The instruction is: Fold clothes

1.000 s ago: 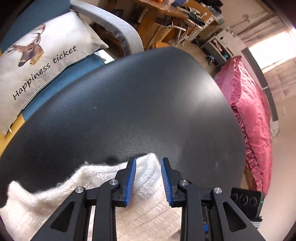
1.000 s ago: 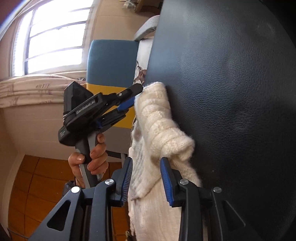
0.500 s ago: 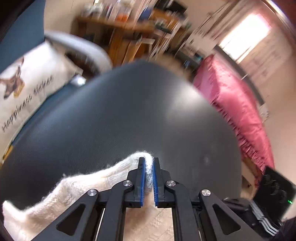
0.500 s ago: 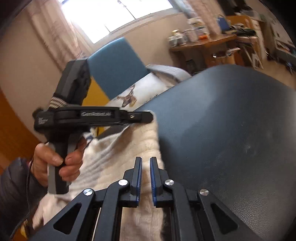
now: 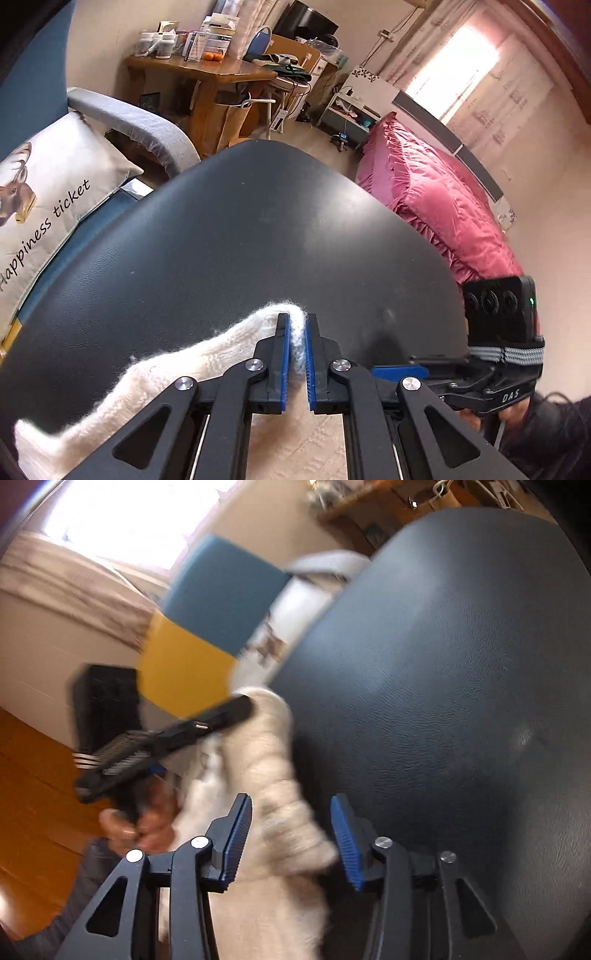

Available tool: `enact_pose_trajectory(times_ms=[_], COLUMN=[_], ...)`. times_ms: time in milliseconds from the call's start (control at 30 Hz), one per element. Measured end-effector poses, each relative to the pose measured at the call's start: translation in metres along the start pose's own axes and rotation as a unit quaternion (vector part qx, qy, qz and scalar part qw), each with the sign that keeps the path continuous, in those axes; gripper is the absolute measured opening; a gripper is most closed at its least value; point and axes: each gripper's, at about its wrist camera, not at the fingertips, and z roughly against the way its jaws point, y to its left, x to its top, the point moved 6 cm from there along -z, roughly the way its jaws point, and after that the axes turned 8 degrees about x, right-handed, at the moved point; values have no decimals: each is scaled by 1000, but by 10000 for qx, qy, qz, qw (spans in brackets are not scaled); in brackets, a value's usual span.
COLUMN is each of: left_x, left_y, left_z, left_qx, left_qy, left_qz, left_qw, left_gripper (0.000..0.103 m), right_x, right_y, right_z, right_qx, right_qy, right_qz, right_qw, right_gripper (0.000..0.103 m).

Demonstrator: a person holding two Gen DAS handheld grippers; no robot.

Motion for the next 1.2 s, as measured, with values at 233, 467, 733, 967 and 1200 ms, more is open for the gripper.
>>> enact_pose_trajectory(times_ms=[233, 467, 733, 967, 1200], left_x=[3, -5, -22, -102, -173], left_y=[2, 17, 41, 45, 85], left_z=[-13, -42, 43, 95, 124], left_qx=[258, 1093, 714, 1145, 1691], left_qy=[5, 388, -437, -524, -548], left_qz=[9, 364, 1393, 1390, 2194], left_qw=[9997, 9926, 9867, 9823, 9593], left_gripper=[7, 22, 30, 32, 32], right_x=[-7, -17, -2, 26, 19], right_y=[3, 19, 25, 84, 59], right_z=[-32, -37, 10, -29, -76], right_qx=[-392, -1925, -1627, -1688, -2090], right_qy=[573, 579, -58, 451, 1210], right_qz=[419, 1428, 1177, 2697, 2593], right_qw=[9967, 9691, 9796, 9470, 9351], right_gripper=[20, 15, 29, 30, 30])
